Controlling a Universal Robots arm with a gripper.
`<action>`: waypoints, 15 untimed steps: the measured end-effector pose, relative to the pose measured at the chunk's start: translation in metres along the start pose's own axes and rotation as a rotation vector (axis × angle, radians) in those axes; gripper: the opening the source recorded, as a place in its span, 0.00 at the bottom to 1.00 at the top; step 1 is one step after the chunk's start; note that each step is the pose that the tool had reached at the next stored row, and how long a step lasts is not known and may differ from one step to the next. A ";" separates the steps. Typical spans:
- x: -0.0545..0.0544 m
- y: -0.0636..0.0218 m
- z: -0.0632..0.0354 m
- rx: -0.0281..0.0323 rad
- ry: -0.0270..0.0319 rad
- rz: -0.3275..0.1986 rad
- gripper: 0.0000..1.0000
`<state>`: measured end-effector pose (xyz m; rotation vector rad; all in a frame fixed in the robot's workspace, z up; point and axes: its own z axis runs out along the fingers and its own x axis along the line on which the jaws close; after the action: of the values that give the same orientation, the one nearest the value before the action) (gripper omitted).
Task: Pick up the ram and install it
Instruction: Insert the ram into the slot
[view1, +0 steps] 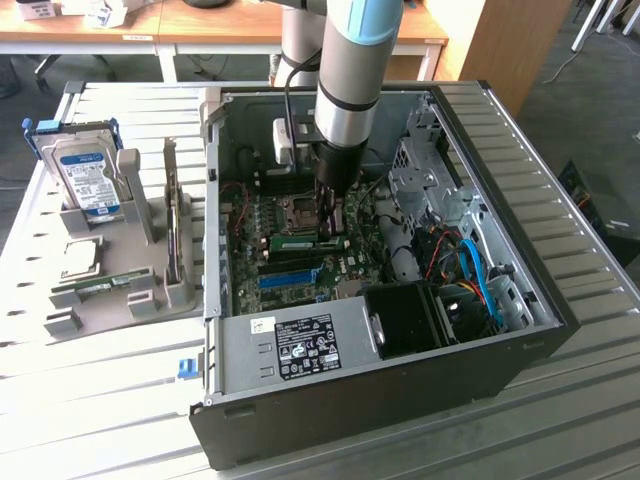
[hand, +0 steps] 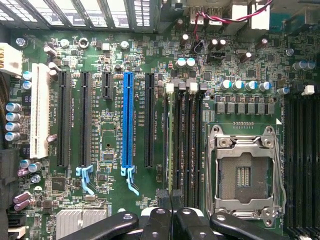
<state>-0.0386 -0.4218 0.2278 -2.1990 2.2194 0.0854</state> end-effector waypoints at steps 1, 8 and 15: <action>0.000 0.0000 -0.0007 0.0000 0.0002 0.000 0.12; 0.000 0.0002 -0.0050 -0.0001 -0.0002 0.000 0.12; -0.001 0.0004 -0.0129 0.0000 -0.0005 0.000 0.12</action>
<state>-0.0386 -0.4218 0.2407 -2.1987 2.2191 0.0860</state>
